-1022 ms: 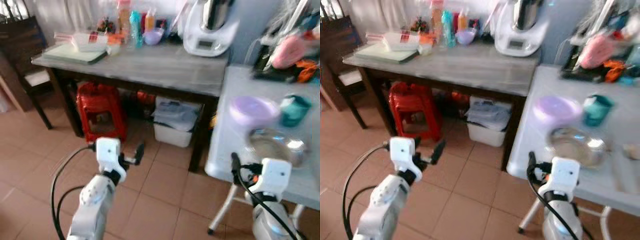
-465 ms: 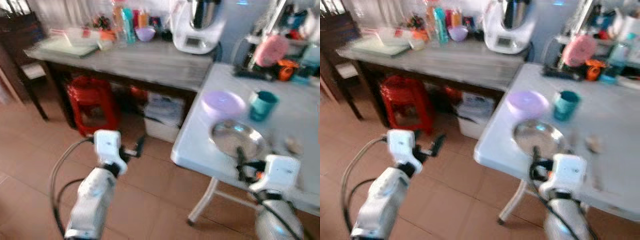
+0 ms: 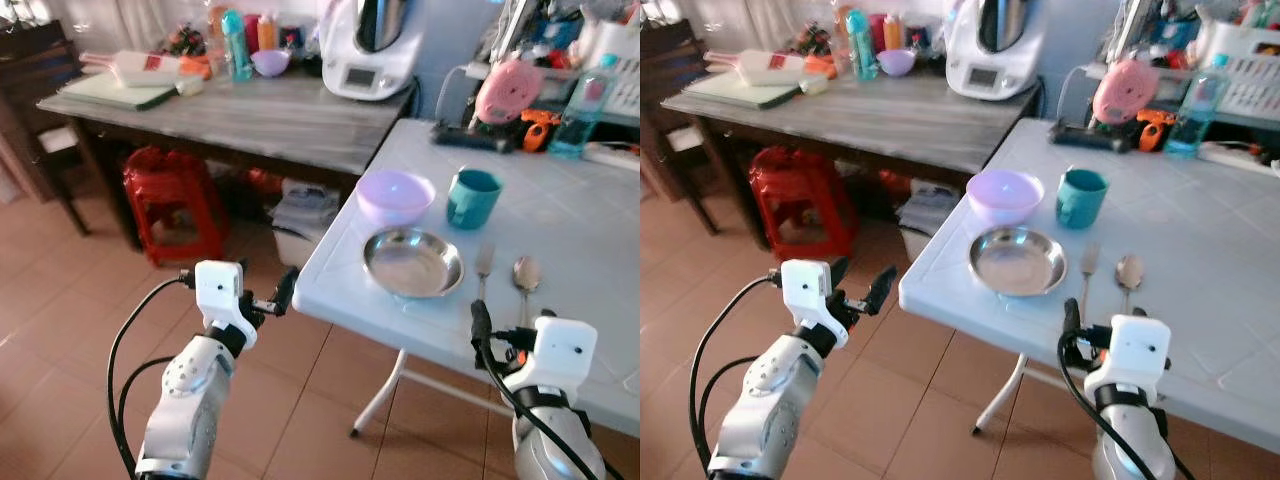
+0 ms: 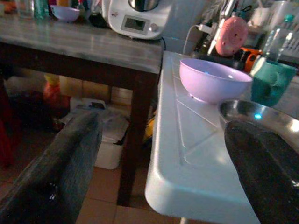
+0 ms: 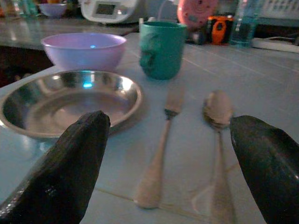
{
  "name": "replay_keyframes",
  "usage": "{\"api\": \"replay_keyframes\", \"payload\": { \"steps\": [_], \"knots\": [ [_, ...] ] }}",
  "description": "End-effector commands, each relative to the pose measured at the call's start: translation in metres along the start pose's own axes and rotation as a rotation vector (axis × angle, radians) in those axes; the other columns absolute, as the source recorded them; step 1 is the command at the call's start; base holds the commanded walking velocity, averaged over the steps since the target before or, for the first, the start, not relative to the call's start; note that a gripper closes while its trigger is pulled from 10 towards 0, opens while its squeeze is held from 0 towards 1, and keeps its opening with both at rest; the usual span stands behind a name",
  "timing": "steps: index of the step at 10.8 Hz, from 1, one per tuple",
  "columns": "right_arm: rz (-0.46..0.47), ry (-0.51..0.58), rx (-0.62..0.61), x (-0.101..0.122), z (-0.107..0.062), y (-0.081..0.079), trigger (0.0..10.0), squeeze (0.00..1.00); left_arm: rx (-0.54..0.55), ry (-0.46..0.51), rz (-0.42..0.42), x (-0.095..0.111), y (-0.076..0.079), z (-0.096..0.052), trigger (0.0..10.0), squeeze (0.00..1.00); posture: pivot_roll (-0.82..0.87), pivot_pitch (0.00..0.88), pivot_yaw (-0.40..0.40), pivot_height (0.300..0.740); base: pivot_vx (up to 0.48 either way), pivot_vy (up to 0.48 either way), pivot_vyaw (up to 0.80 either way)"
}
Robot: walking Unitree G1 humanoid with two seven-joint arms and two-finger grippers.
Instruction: Setting the table
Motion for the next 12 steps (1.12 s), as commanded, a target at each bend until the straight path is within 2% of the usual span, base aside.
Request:
{"api": "replay_keyframes", "payload": {
  "steps": [1,3,5,9,12],
  "knots": [
    [-0.005,0.016,0.023,0.0048,0.0017,-0.0062,10.0,0.00,-0.013,0.012,0.001,0.0032,-0.0018,-0.0026,10.0,0.00,-0.05,0.000,0.008,0.740,0.000,0.000,0.00],
    [-0.001,0.013,0.022,0.0032,0.0011,-0.0062,10.0,0.00,-0.020,0.010,0.002,0.0025,-0.0012,-0.0033,10.0,0.00,-0.05,0.000,0.008,0.740,0.000,0.000,0.45],
    [0.004,0.008,0.018,0.0018,0.0011,-0.0050,10.0,0.00,-0.039,0.006,0.006,0.0013,0.0009,-0.0038,10.0,0.00,-0.05,0.000,0.008,0.740,0.000,0.000,0.00],
    [0.034,0.012,0.018,0.0015,0.0040,-0.0067,10.0,0.00,-0.060,0.007,0.018,0.0010,0.0036,-0.0040,10.0,0.00,-0.04,0.000,0.006,0.740,0.277,0.000,0.00],
    [0.037,0.008,0.020,0.0013,0.0067,-0.0051,10.0,0.00,-0.066,0.008,0.014,0.0000,0.0060,-0.0027,10.0,0.00,-0.04,0.000,-0.003,0.740,0.300,0.000,-0.55]
  ]
}}
Point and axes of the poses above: a point about 5 cm out from each wrist's last joint towards the gripper, its own z axis pointing out of the wrist towards the gripper, its own x axis along the axis of the wrist's last joint, y = z × x, the point moved 5 cm from there along z, pointing out of the wrist towards the gripper, and after that the axes turned 10 degrees about z, right-handed, at the moved point
